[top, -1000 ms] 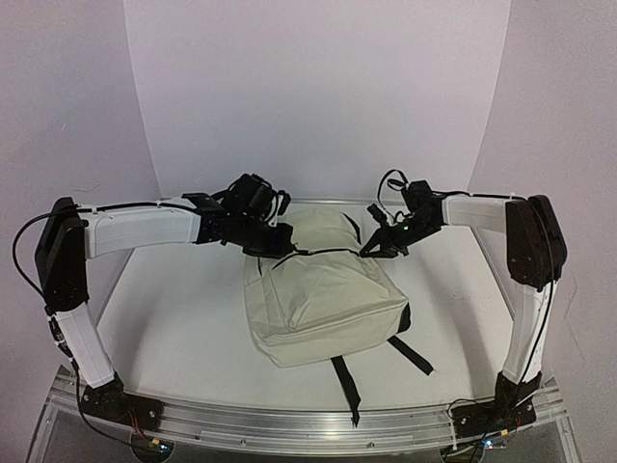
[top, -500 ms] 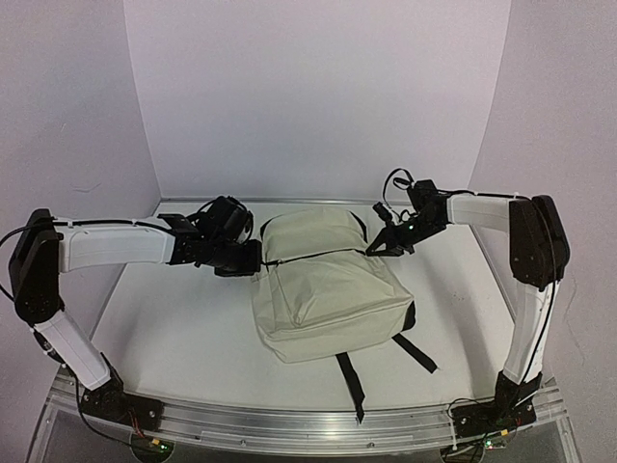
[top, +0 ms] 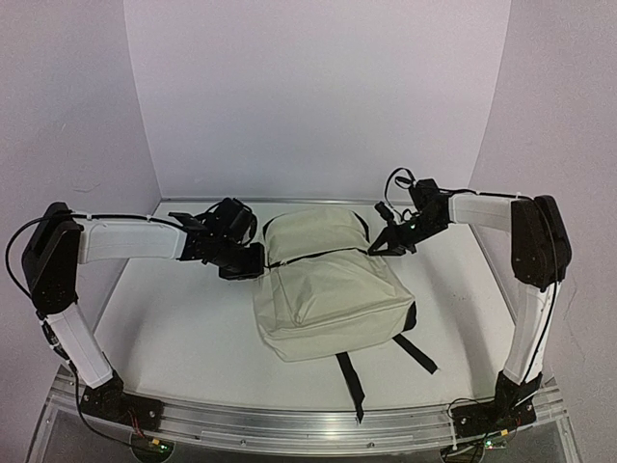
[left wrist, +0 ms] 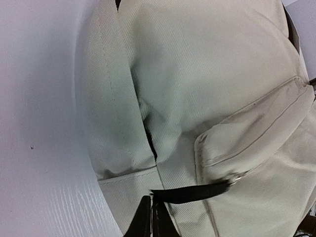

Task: Pack the student bag
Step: Zip the student bag at the center of the board, then adjust the student bag at the center of the board.

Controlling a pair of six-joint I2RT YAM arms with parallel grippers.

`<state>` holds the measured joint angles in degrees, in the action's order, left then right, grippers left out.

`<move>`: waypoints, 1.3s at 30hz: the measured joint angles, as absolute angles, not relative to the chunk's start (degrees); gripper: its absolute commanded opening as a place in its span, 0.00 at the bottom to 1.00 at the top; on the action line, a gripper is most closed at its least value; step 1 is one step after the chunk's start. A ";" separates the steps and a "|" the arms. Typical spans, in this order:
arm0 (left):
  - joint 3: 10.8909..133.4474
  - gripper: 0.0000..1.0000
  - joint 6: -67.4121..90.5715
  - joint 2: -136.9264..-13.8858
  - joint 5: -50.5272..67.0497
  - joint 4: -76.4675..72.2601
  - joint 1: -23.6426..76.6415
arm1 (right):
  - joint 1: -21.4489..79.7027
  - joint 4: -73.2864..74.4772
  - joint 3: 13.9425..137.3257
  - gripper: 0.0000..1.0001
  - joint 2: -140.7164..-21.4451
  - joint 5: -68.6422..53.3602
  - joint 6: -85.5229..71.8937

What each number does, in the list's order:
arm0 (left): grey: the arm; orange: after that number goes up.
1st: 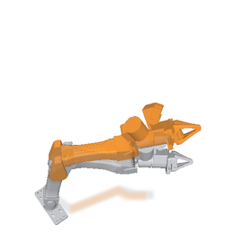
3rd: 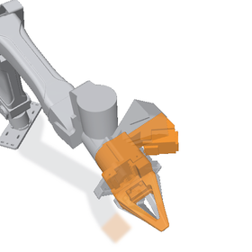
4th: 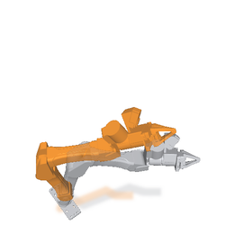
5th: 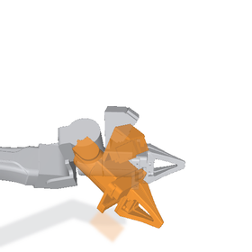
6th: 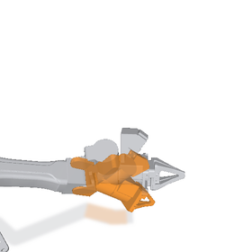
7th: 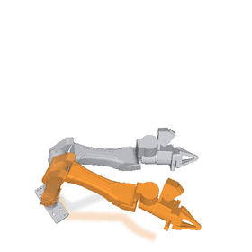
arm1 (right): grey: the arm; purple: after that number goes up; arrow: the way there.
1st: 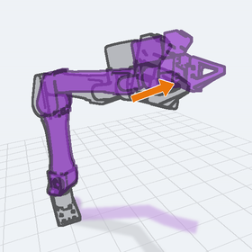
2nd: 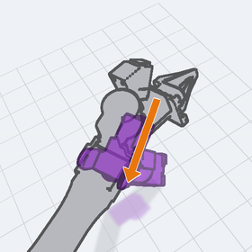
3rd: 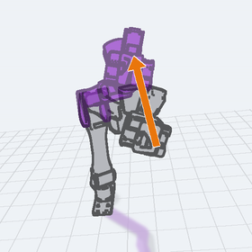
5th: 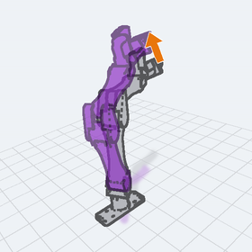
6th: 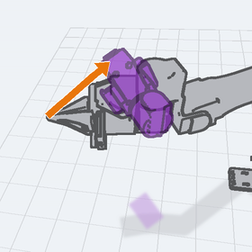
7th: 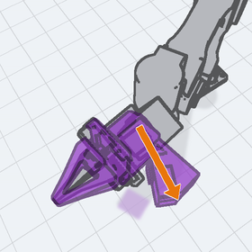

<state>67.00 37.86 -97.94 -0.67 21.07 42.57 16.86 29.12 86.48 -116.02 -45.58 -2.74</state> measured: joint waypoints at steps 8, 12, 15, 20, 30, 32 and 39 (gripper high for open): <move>74.21 0.85 30.89 -98.08 7.89 26.79 40.83 | 14.37 35.30 89.78 0.77 -115.02 -41.89 0.37; 81.99 1.00 28.81 -98.17 9.73 26.69 39.89 | 13.44 38.06 91.86 0.91 -111.52 -39.22 3.02; 85.73 1.00 28.42 -98.72 10.73 26.48 37.22 | 13.31 40.63 91.35 0.94 -105.99 -38.38 5.03; 93.39 1.00 28.35 -105.63 10.50 27.59 31.23 | 13.53 46.48 86.56 0.96 -95.50 -39.64 9.79; 114.48 0.98 23.99 -128.39 14.06 32.19 27.27 | 18.36 55.07 70.53 0.95 -90.52 -30.29 18.30; 116.87 0.92 23.25 -131.66 15.62 32.92 27.38 | 19.95 56.01 69.66 0.95 -90.96 -28.81 19.28; 114.95 0.38 22.54 -133.38 20.75 32.55 27.49 | 22.69 55.89 70.60 0.92 -97.51 -24.91 20.35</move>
